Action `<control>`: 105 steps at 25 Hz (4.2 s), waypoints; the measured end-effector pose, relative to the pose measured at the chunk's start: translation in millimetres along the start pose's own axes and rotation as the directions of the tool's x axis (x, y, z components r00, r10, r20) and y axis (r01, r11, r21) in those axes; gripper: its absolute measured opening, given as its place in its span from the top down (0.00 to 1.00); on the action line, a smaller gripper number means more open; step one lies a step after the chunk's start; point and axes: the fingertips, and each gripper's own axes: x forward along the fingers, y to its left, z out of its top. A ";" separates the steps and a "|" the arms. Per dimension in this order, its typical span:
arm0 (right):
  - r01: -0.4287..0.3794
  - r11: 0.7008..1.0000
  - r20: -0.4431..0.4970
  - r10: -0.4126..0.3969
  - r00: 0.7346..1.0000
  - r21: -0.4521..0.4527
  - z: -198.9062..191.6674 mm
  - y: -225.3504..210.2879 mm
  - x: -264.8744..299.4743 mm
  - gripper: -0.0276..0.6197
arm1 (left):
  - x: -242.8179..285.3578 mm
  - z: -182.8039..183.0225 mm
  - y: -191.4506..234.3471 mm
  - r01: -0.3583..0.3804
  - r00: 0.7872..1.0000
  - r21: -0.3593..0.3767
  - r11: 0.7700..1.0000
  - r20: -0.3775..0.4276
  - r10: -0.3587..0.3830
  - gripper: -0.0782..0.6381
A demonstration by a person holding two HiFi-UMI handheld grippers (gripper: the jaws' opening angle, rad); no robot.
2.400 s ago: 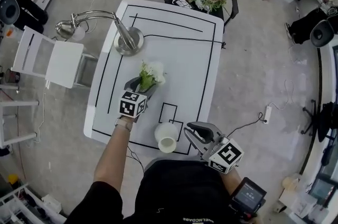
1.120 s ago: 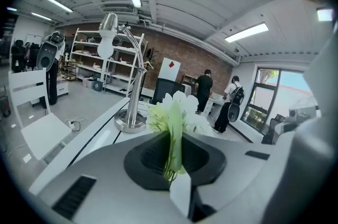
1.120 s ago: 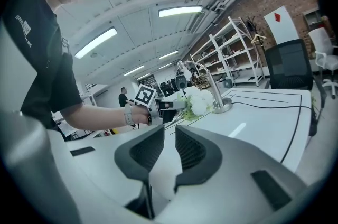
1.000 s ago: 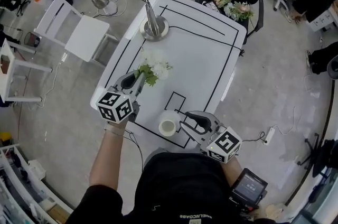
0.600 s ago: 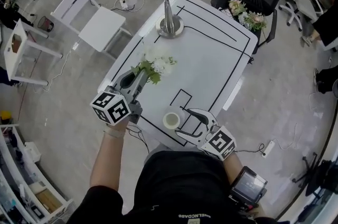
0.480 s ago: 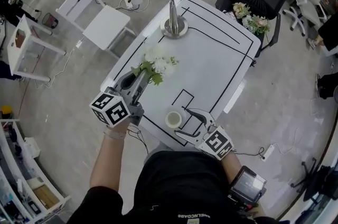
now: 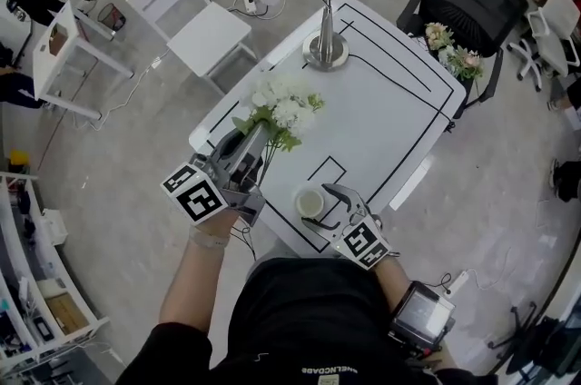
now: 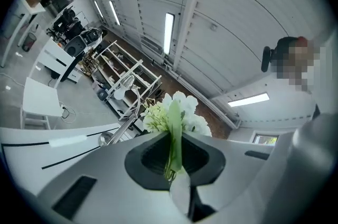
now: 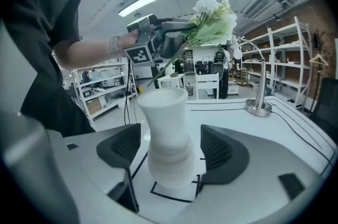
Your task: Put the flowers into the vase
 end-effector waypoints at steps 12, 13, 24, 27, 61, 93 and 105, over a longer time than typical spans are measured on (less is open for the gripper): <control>-0.034 0.999 0.054 0.034 0.998 0.009 6.1 -9.1 23.7 0.54 | -5.4 30.7 -20.6 0.089 0.978 -0.086 0.992 0.195 -0.071 0.85; -0.041 0.999 0.061 0.039 0.997 0.020 7.8 -9.8 25.3 0.55 | -5.5 31.5 -21.4 0.093 0.976 -0.088 0.992 0.203 -0.074 0.85; -0.112 0.994 0.076 0.112 0.991 -0.004 28.1 6.0 35.2 0.55 | 1.4 43.9 -36.0 0.177 0.938 -0.133 0.975 0.322 -0.126 0.85; -0.126 0.992 0.077 0.126 0.989 -0.016 31.8 8.5 36.1 0.55 | 4.1 45.8 -38.2 0.186 0.931 -0.117 0.976 0.337 -0.137 0.85; 0.119 0.978 0.206 -0.154 0.966 0.170 59.8 -77.0 6.5 0.56 | 4.6 -82.5 -34.2 0.055 0.994 0.215 0.975 -0.106 -0.033 0.81; 0.167 0.976 0.326 -0.204 0.923 0.139 52.6 -102.0 -4.0 0.60 | -17.8 -134.5 0.2 -0.043 0.962 0.250 0.967 -0.249 0.107 0.68; 0.105 0.994 0.337 -0.111 0.935 0.034 55.4 -87.2 -0.3 0.60 | 5.7 -140.8 3.6 0.077 0.955 0.259 0.963 -0.297 0.004 0.61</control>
